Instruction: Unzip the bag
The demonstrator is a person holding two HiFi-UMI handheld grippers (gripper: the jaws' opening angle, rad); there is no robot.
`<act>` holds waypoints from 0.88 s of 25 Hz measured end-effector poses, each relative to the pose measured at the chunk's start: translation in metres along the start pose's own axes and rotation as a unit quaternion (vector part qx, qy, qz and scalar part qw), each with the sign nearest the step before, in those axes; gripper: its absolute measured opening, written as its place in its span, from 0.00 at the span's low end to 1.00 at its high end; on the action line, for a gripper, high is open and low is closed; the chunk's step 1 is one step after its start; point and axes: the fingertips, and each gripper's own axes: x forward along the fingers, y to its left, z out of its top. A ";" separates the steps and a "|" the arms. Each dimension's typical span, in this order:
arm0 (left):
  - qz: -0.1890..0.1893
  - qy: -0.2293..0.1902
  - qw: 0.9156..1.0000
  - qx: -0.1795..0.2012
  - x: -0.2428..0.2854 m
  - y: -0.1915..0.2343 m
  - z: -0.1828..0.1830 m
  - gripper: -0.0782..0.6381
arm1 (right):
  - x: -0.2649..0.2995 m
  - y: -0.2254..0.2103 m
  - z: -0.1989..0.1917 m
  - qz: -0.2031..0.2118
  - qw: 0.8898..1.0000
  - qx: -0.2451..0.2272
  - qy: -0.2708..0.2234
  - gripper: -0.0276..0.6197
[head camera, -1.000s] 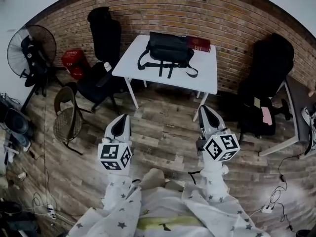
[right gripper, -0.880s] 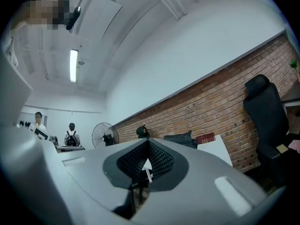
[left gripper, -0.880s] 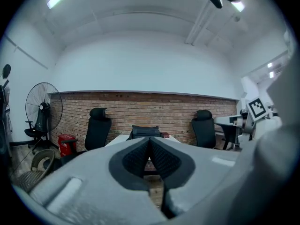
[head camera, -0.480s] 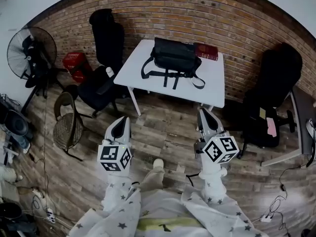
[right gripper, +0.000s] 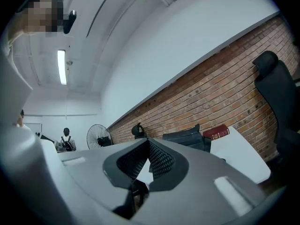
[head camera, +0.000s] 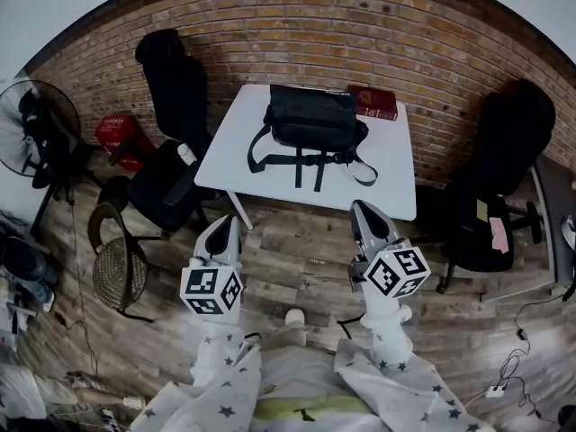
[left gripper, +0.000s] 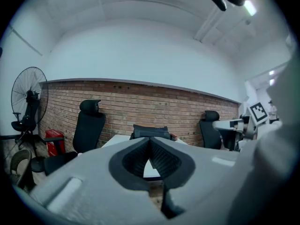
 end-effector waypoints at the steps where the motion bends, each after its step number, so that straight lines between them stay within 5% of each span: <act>1: -0.004 0.001 1.000 -0.001 0.009 0.003 0.000 0.11 | 0.008 -0.005 0.001 -0.005 1.000 0.002 0.000 0.05; 11: -0.035 0.015 0.999 -0.012 0.070 0.031 -0.007 0.11 | 0.062 -0.028 -0.009 -0.029 1.000 0.005 0.008 0.05; 22: -0.025 0.031 0.999 -0.033 0.117 0.058 -0.021 0.11 | 0.119 -0.054 -0.019 -0.024 0.999 0.009 0.028 0.05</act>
